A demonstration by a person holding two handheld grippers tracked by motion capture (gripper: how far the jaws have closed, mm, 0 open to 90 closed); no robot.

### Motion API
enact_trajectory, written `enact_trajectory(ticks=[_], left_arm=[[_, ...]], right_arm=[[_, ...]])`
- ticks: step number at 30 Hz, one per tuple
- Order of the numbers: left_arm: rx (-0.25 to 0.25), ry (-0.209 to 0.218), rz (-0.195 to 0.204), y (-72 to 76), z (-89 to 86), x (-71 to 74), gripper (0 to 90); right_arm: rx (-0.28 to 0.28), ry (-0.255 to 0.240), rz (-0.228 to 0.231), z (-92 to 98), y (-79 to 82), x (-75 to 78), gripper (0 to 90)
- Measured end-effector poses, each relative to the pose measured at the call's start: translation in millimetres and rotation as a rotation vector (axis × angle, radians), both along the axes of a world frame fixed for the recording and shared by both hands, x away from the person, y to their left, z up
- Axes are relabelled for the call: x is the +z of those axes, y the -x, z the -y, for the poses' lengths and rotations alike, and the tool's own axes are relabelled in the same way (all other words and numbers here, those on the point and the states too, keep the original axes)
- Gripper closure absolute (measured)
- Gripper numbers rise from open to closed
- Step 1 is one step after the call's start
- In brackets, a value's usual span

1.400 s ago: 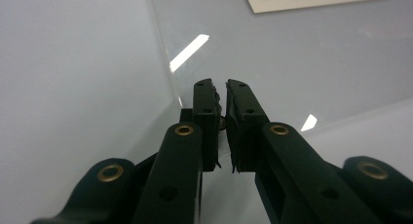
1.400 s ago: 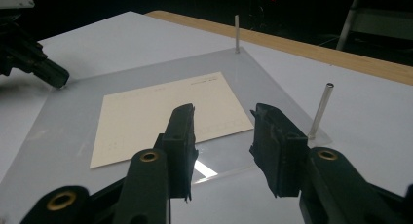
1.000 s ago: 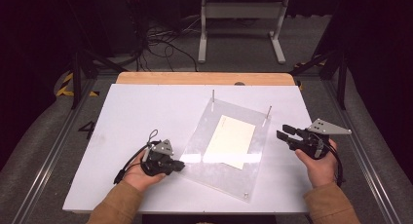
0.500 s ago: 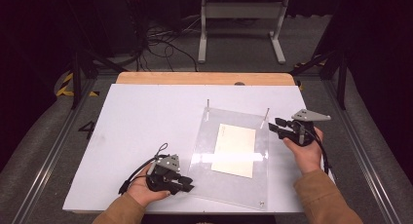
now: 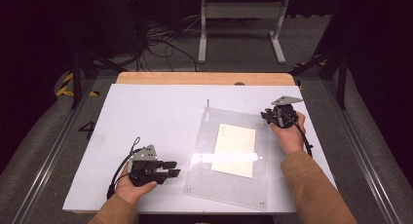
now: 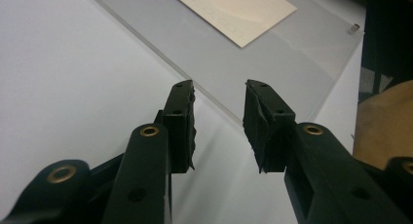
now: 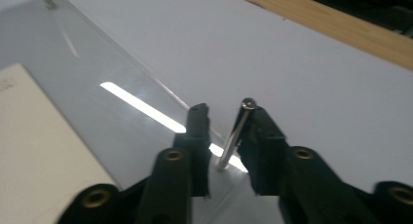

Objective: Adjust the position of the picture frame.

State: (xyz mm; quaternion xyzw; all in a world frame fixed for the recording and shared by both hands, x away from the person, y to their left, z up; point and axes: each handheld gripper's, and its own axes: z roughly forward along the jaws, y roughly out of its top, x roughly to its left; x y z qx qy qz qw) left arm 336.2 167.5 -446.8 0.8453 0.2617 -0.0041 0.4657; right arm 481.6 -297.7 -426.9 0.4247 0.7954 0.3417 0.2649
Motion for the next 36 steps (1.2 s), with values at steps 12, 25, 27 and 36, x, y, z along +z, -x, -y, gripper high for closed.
enact_trajectory(ticks=[12, 25, 27, 36], left_arm=[[0.070, 0.025, -0.001, -4.1, -14.1, -2.4, 65.3], [0.078, 0.033, 0.004, -3.1, -17.6, -1.3, 65.2], [0.080, 0.033, 0.005, -2.9, -18.1, -1.5, 65.2], [0.081, 0.020, 0.007, -2.0, -14.8, -2.5, 64.4]], right_arm=[[0.075, 0.036, 0.038, -26.9, -13.1, 34.7, 84.9], [0.166, 0.033, 0.003, -80.0, -30.2, 23.7, 84.8], [0.165, 0.030, -0.015, -79.6, -29.6, 18.0, 84.7], [0.145, 0.006, -0.041, -71.3, -25.8, 6.0, 82.9]])
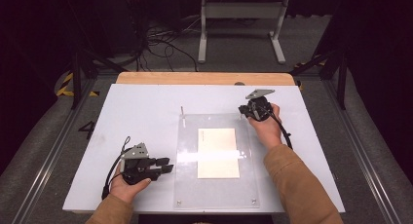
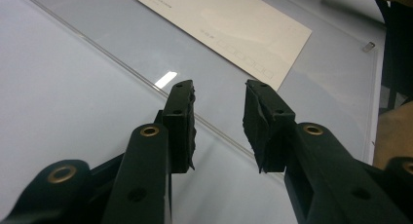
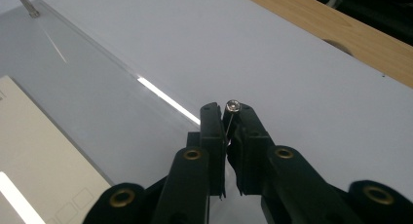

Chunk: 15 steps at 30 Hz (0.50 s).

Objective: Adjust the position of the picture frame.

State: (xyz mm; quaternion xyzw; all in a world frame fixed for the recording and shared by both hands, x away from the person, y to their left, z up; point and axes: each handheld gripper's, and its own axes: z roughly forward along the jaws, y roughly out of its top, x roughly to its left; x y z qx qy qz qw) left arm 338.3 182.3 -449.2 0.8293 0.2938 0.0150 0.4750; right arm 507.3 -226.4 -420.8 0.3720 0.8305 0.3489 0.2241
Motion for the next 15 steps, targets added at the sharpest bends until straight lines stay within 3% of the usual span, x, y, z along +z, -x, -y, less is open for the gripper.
enact_trajectory(ticks=[3, 7, 11, 12, 14, 15], left_arm=[[0.001, -0.003, 0.005, 0.0, -0.4, 0.3, 63.6], [-0.004, -0.007, 0.014, -1.1, -0.7, 0.7, 63.3], [0.002, -0.006, 0.014, -0.4, 0.5, 1.3, 62.4], [0.002, -0.006, 0.014, -0.4, 0.5, 1.3, 61.8], [0.011, -0.015, 0.018, -0.4, 0.2, 0.9, 60.1], [0.011, -0.015, 0.018, -0.4, 0.2, 0.9, 58.9]], right_arm=[[-0.001, 0.003, 0.010, 2.2, 3.3, 0.0, 83.7], [0.010, -0.033, -0.017, 9.3, 5.8, 2.1, 85.0], [0.000, -0.033, -0.019, 12.2, 10.2, 1.2, 84.5], [-0.010, -0.036, -0.020, 13.1, 11.7, 1.4, 82.5], [-0.029, -0.080, -0.022, 15.4, 14.0, 4.0, 64.8], [-0.029, -0.080, -0.022, 15.4, 14.0, 4.0, 64.8]])
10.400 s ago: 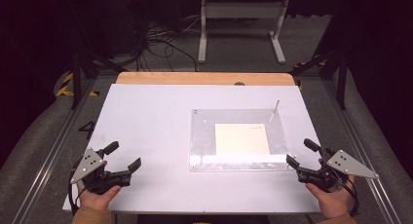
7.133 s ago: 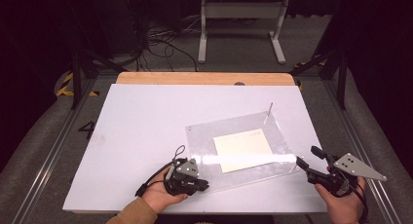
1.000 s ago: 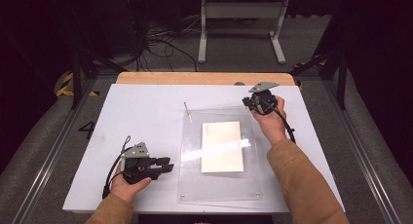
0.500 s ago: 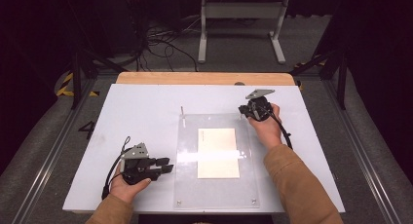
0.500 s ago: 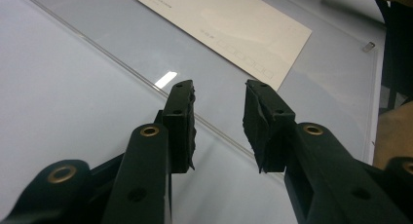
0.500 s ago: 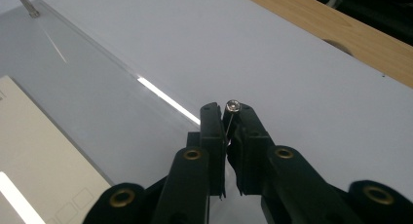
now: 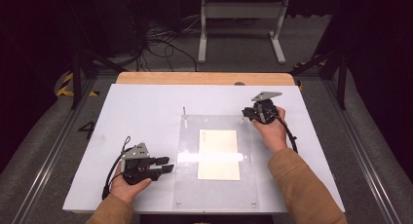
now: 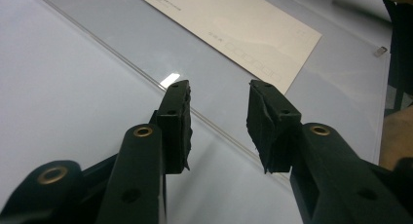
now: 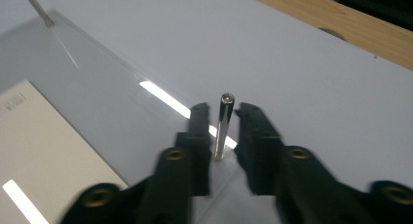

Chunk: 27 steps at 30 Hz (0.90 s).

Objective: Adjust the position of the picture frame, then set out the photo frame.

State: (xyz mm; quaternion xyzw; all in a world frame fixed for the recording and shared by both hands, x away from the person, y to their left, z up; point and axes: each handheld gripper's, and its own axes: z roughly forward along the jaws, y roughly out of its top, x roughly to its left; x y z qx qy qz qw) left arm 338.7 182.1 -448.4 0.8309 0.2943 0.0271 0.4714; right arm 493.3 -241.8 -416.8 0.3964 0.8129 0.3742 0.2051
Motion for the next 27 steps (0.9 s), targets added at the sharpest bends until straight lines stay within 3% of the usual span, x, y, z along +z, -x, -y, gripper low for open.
enact_trajectory(ticks=[2, 4, 6, 10, 14, 16, 18, 20, 25, 27], left_arm=[[0.015, -0.001, 0.008, -0.1, -0.5, 0.3, 57.6], [0.024, 0.003, 0.023, 0.4, -1.0, 1.4, 55.2], [0.039, -0.001, 0.045, 1.5, -1.6, 3.2, 53.1], [0.045, 0.006, 0.070, 2.9, -2.0, 5.1, 51.3], [0.051, 0.016, 0.080, 4.5, -1.6, 6.3, 50.6], [0.050, 0.013, 0.088, 4.5, -1.7, 5.9, 50.4], [0.053, 0.003, 0.100, 4.7, -2.7, 6.2, 50.3], [0.054, 0.016, 0.089, 6.1, -2.8, 6.0, 50.2], [0.057, 0.005, 0.094, 9.5, -7.2, 5.3, 50.1], [0.065, 0.006, 0.092, 10.7, -8.6, 4.9, 50.0]], right_arm=[[0.014, -0.057, 0.003, 3.0, 3.5, 4.4, 60.3], [0.030, -0.076, 0.039, 6.2, 9.4, 10.0, 55.3], [0.032, -0.126, 0.044, 10.9, 13.3, 13.1, 47.5], [0.073, -0.204, 0.045, 23.9, 17.0, 13.9, 47.1], [0.151, -0.175, 0.088, 30.1, 13.1, 10.8, 58.0], [0.143, -0.159, 0.106, 29.0, 10.1, 8.2, 58.4], [0.129, -0.150, 0.106, 25.7, 6.3, 3.9, 67.6], [0.128, -0.137, 0.087, 22.2, 2.6, 1.9, 67.8], [0.115, -0.093, 0.075, 13.3, -5.1, -3.5, 63.5], [0.103, -0.100, 0.071, 12.9, -7.6, -6.0, 63.6]])
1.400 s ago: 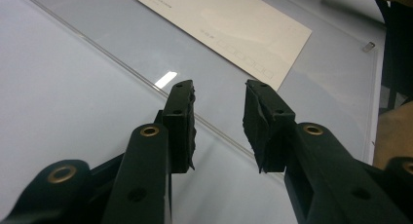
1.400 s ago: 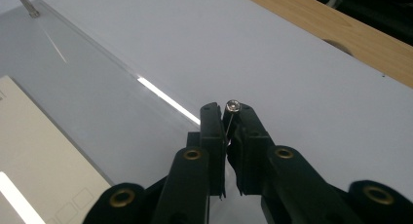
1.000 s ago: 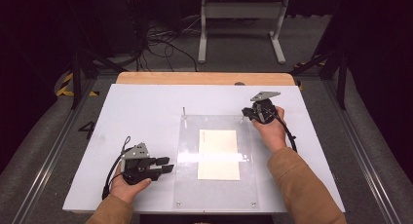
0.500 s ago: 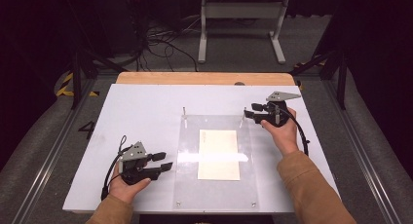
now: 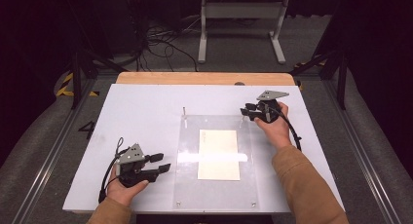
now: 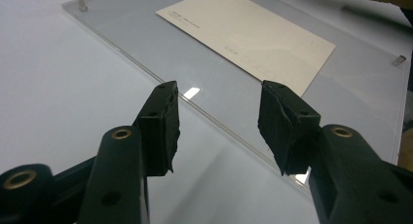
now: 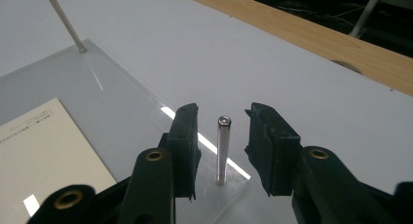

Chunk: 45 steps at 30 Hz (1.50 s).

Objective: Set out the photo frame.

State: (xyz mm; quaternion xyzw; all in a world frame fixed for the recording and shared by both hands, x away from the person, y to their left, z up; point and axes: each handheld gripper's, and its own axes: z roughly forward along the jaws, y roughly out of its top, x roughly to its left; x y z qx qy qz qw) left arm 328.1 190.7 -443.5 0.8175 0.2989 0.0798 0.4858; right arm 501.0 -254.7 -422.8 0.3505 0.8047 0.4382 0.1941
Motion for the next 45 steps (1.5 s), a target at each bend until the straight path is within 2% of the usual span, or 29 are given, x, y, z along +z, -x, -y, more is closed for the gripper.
enact_trajectory(ticks=[3, 5, 8, 11, 15, 19, 30, 35, 39, 45], left_arm=[[0.004, 0.003, 0.004, 1.2, -1.0, -0.2, 49.9], [0.004, 0.004, 0.005, 3.0, -1.2, 0.0, 49.8], [0.007, -0.015, 0.016, 4.5, -1.0, -0.3, 49.5], [0.014, -0.013, 0.014, 5.7, -0.1, -1.1, 49.1], [0.012, -0.011, 0.017, 4.5, -0.6, -1.4, 48.8], [0.011, -0.010, 0.015, 4.2, 0.4, -1.2, 48.7], [0.008, -0.001, 0.026, 3.7, 2.7, 1.1, 48.3], [0.020, 0.002, 0.027, 3.5, -0.2, 1.1, 48.2], [0.031, 0.008, 0.025, 3.4, -2.6, 1.5, 47.8], [0.043, 0.005, 0.042, 4.8, -4.9, 2.8, 44.8]], right_arm=[[-0.007, -0.002, 0.000, -1.0, -1.6, -2.5, 66.1], [-0.011, 0.022, 0.011, -3.1, -2.5, -4.4, 69.4], [-0.018, 0.035, 0.018, -5.1, -2.9, -3.4, 75.0], [-0.025, 0.030, -0.010, -6.9, -3.5, -0.4, 84.4], [-0.043, 0.051, -0.016, -11.2, -3.5, 1.1, 85.0], [-0.075, 0.034, -0.028, -12.1, -3.5, 0.0, 85.3], [-0.118, -0.001, -0.065, -11.2, -7.8, -1.4, 85.7], [-0.113, -0.029, -0.076, -7.9, -12.9, -2.9, 85.7], [-0.133, -0.051, -0.105, -8.3, -16.8, -2.4, 85.7], [-0.137, -0.096, -0.124, -5.2, -22.3, -4.8, 85.8]])
